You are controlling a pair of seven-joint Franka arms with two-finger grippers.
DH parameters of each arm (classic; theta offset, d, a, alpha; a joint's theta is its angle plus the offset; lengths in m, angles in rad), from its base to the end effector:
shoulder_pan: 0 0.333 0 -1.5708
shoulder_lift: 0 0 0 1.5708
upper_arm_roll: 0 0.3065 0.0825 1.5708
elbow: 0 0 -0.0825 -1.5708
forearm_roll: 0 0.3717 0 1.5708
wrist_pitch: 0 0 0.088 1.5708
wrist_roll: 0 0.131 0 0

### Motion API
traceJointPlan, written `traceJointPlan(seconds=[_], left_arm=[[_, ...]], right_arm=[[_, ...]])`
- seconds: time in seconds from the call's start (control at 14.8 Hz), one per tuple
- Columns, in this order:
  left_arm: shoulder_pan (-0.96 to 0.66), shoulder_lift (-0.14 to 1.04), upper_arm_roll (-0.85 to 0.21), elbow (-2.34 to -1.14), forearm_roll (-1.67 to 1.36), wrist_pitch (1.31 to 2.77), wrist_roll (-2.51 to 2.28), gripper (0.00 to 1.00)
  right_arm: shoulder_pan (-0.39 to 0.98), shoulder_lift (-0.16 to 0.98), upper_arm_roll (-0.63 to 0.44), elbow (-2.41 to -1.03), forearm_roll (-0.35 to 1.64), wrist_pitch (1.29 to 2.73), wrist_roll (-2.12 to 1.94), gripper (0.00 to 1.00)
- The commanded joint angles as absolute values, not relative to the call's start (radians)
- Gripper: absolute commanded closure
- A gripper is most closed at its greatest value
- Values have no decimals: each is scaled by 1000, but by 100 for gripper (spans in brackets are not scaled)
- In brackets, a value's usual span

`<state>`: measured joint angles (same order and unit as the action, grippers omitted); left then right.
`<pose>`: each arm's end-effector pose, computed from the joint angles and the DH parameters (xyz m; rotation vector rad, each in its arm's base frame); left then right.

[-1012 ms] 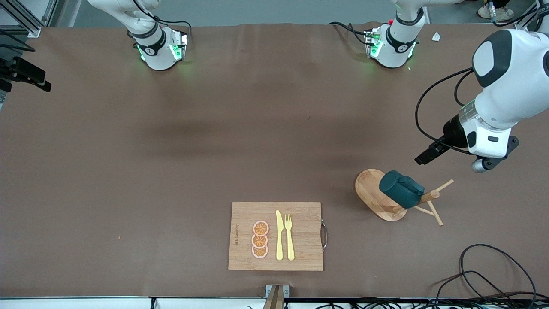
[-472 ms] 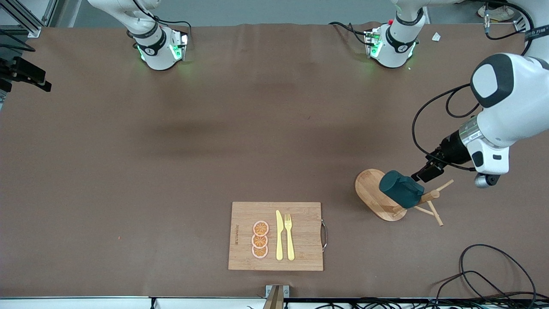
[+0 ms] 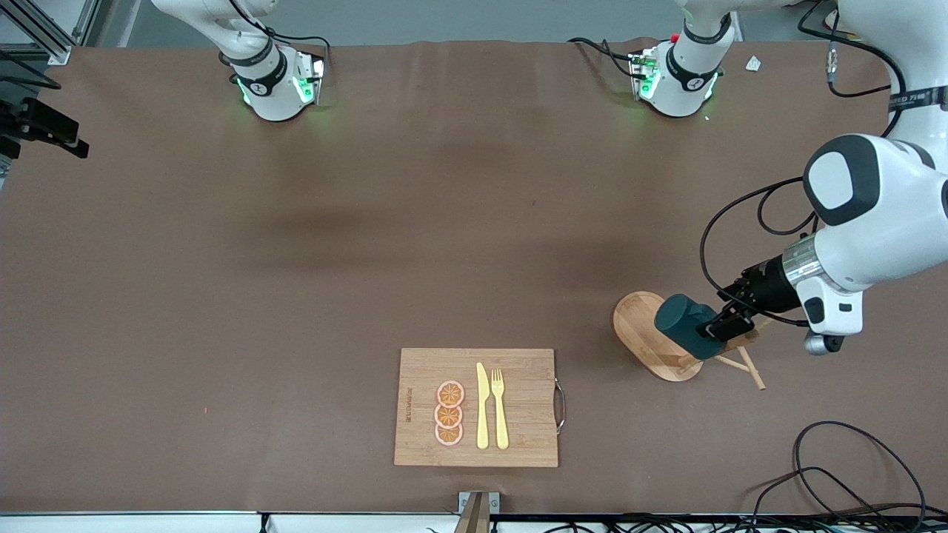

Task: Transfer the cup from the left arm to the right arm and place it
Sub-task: 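Move the left gripper toward the teal mug on the wooden stand, then close the left gripper on the teal mug's body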

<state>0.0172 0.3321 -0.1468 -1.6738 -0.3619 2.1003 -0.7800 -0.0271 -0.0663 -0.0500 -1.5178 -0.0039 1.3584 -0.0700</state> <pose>0.6440 -0.1001 0.3992 2.5328 1.1163 -0.1079 0.4951 -0.0398 0.6318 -3.1319 0.0117 0.1457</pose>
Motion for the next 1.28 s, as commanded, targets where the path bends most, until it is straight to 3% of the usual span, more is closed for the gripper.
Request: traceJointPlan(seconds=[0.0, 0.81, 1.08, 1.21], left_arm=[[15, 374, -149, -1631, -383, 2094, -795, 0], [12, 449, -149, -1611, -383, 2094, -822, 2], [9, 449, -149, -1611, -383, 2094, -830, 36], [11, 446, -149, -1609, -383, 2094, -833, 41]], right_arm=[[-35, -97, -43, -1546, -2, 1361, -66, 0], [-34, -97, -43, -1546, -2, 1362, -66, 0], [-29, -95, -41, -1546, -2, 1368, -63, 0], [-17, -97, -38, -1546, -2, 1361, -63, 0]])
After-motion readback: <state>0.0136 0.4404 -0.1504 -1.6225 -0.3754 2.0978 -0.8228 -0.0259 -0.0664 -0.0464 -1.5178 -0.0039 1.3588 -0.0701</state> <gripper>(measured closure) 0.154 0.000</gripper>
